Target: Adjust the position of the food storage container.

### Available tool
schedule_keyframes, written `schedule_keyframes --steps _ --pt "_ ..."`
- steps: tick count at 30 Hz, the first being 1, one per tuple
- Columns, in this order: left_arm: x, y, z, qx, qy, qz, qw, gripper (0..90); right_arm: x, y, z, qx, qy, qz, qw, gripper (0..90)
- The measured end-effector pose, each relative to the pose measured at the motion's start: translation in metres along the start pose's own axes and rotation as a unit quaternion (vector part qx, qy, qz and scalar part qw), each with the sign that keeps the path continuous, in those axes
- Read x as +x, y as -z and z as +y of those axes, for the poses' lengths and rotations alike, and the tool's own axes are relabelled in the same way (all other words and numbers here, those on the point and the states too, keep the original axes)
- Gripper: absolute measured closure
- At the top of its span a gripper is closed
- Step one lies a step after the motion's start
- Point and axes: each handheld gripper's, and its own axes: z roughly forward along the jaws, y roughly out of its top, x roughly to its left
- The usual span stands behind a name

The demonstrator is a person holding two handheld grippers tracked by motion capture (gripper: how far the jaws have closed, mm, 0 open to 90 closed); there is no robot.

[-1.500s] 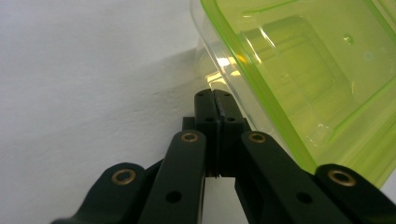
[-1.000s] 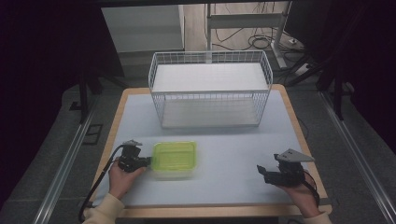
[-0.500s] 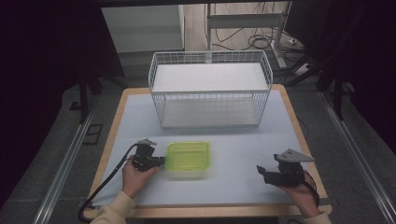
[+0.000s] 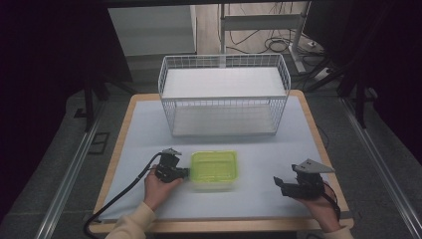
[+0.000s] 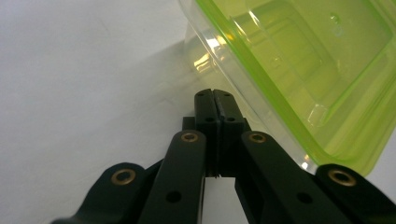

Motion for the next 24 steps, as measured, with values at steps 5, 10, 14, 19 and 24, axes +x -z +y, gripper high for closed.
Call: schedule_keyframes --steps 5,10,14,19,24 --pt "-0.003 -0.001 0.001 -0.004 -0.004 0.001 1.0000 89.9 0.000 0.000 0.000 0.001 0.000 0.000 1.0000 19.8" --pt "-0.003 0.002 0.000 -0.004 -0.009 0.004 0.9999 89.9 -0.001 0.000 -0.001 0.001 0.000 -0.001 1.0000 19.8" --pt "0.000 0.015 -0.004 -0.020 -0.007 0.008 0.9997 89.9 0.000 0.001 0.000 -0.002 -0.001 0.001 1.0000 19.5" --pt "0.009 0.040 -0.014 -0.049 0.006 0.008 0.9987 89.8 0.001 -0.001 0.000 -0.005 0.000 0.011 0.9999 18.8" --pt "0.014 0.054 -0.020 -0.066 0.015 -0.002 0.9977 86.7 0.006 -0.002 0.001 -0.013 0.000 0.029 0.9995 16.9"
